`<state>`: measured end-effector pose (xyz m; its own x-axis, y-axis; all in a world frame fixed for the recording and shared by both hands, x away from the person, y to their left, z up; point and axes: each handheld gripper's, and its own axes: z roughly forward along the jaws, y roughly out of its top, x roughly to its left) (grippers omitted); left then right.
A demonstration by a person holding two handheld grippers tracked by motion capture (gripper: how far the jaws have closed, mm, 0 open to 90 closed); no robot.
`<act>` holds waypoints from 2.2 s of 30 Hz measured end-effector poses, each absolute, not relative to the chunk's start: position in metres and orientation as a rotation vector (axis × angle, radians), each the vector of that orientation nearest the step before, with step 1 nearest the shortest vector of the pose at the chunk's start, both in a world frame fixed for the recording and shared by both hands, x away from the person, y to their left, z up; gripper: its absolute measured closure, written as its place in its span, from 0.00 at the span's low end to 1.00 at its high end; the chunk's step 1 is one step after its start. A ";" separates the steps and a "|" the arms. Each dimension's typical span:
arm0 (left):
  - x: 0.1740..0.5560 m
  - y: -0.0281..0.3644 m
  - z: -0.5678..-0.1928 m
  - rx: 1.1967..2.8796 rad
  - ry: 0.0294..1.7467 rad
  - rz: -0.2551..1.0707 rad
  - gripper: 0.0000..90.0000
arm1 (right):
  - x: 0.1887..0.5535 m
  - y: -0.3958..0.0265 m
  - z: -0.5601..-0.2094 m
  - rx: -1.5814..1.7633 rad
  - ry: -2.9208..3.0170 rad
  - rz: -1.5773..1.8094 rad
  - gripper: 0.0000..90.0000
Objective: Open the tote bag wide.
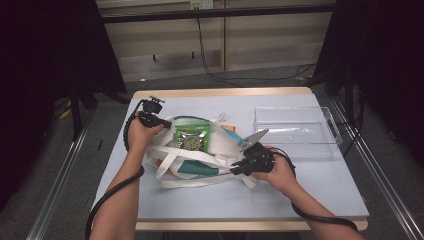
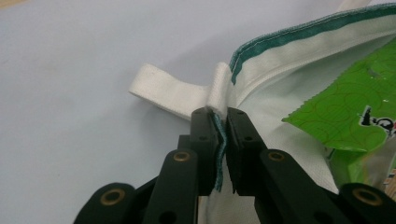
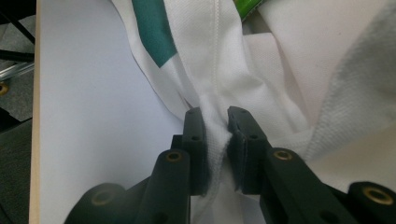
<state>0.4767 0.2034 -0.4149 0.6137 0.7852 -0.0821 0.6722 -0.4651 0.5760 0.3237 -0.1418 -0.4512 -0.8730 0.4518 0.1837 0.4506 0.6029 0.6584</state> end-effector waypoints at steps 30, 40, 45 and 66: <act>0.437 0.225 -0.368 2.165 1.081 0.275 0.57 | 0.337 -0.133 -0.412 0.757 2.782 1.189 0.63; 0.427 0.225 -0.358 2.143 1.042 0.267 0.56 | 0.348 -0.133 -0.405 0.779 2.773 1.206 0.61; 0.424 0.223 -0.357 2.115 1.045 0.252 0.55 | 0.353 -0.133 -0.400 0.789 2.758 1.208 0.61; 0.406 0.213 -0.361 2.137 0.936 0.197 0.53 | 0.369 -0.126 -0.381 0.825 2.715 1.252 0.59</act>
